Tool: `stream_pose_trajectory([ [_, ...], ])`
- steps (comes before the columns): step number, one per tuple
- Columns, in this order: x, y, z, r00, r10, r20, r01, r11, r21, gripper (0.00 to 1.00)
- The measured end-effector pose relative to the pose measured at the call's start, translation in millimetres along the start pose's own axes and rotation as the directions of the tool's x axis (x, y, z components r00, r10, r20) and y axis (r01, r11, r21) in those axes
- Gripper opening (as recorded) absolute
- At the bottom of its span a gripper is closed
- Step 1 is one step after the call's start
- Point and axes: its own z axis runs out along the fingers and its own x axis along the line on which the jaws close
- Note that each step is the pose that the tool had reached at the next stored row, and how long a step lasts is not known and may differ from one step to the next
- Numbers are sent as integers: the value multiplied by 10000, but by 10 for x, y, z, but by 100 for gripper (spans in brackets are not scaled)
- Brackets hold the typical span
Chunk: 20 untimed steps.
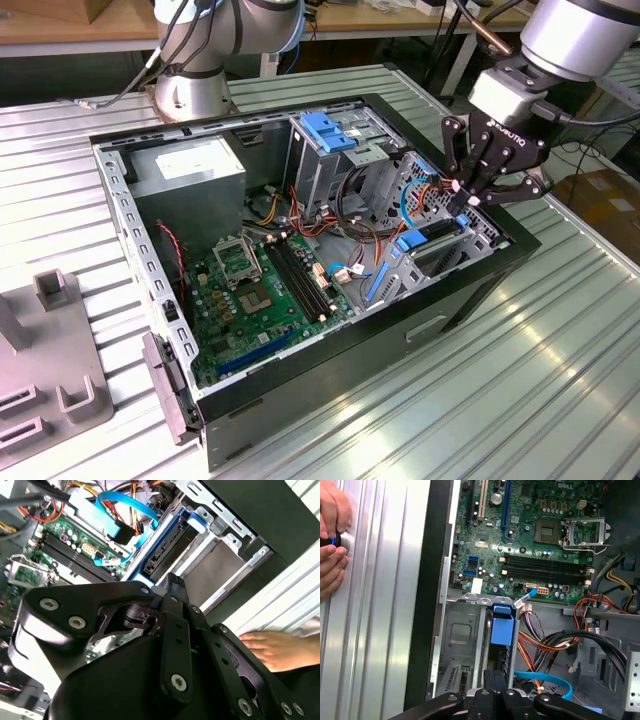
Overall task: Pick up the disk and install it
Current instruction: 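Insert the first disk wire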
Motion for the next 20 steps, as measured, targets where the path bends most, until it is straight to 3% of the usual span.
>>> stream_pose_trajectory([
  [2, 2, -16, 2, 9987, -509, -6, 509, 9987, 6, 10],
  [4, 8, -57, 1, 9975, -707, -13, 707, 9975, 7, 10],
  [5, 5, -105, 0, 9973, -727, -14, 727, 9974, 8, 10],
  [8, -4, -173, -1, 9969, -792, -15, 792, 9969, 8, 10],
  [13, -12, -229, -2, 9966, -819, -15, 819, 9966, 8, 10],
  [16, -29, -319, -4, 9961, -888, -17, 888, 9961, 8, 10],
  [20, -34, -394, -6, 9945, -1047, -22, 1047, 9945, 10, 10],
])
